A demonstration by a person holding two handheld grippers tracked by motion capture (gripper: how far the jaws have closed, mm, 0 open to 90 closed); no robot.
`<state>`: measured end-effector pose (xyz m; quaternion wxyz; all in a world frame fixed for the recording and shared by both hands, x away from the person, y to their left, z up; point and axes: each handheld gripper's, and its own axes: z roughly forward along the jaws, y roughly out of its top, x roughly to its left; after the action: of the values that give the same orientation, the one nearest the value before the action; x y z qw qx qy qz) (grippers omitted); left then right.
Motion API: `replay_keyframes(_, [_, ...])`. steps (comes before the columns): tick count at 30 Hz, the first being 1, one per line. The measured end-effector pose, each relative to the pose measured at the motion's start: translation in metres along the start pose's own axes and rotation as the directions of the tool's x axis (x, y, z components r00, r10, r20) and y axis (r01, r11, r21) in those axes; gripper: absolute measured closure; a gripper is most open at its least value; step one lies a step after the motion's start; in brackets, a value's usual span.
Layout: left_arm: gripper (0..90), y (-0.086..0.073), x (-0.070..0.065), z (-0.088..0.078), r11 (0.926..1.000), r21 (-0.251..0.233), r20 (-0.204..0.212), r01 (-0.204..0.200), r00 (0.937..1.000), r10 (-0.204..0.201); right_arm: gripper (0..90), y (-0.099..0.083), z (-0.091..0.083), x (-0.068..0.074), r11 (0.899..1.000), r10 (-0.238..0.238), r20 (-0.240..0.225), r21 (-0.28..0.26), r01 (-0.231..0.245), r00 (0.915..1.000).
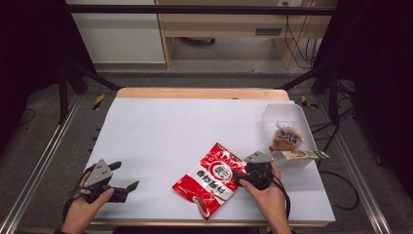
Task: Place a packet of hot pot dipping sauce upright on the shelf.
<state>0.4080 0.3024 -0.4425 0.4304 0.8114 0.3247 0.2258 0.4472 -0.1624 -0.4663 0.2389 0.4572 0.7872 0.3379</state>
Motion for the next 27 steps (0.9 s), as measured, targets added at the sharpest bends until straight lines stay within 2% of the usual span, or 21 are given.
replay_keyframes(7, [7.7, 0.0005, -0.0017, 0.0013, 1.0, 0.0, 0.012, 0.0, 0.9999, 0.0, 14.6, -0.0018, 0.0031, -0.0011, 1.0, 0.019, -0.014, 0.022, -0.019, 0.9997])
replay_keyframes(12, [7.7, 0.0009, -0.0009, 0.001, 1.0, -0.004, 0.003, 0.003, 1.0, -0.002, 14.5, -0.003, 0.0047, -0.0013, 0.998, 0.043, -0.046, 0.045, -0.041, 0.998])
replay_keyframes(16, [7.7, 0.0004, -0.0005, 0.0015, 1.0, -0.001, 0.008, 0.006, 1.0, -0.006, 15.6, -0.0029, 0.0055, -0.0021, 0.998, 0.048, -0.064, 0.034, -0.046, 0.9968])
replay_keyframes(27, [7.7, 0.0017, -0.0035, 0.0032, 0.9999, 0.006, 0.02, -0.01, 0.9997, 0.01, 18.4, -0.0042, 0.0061, -0.0004, 0.997, 0.061, -0.1, 0.052, -0.056, 0.9931])
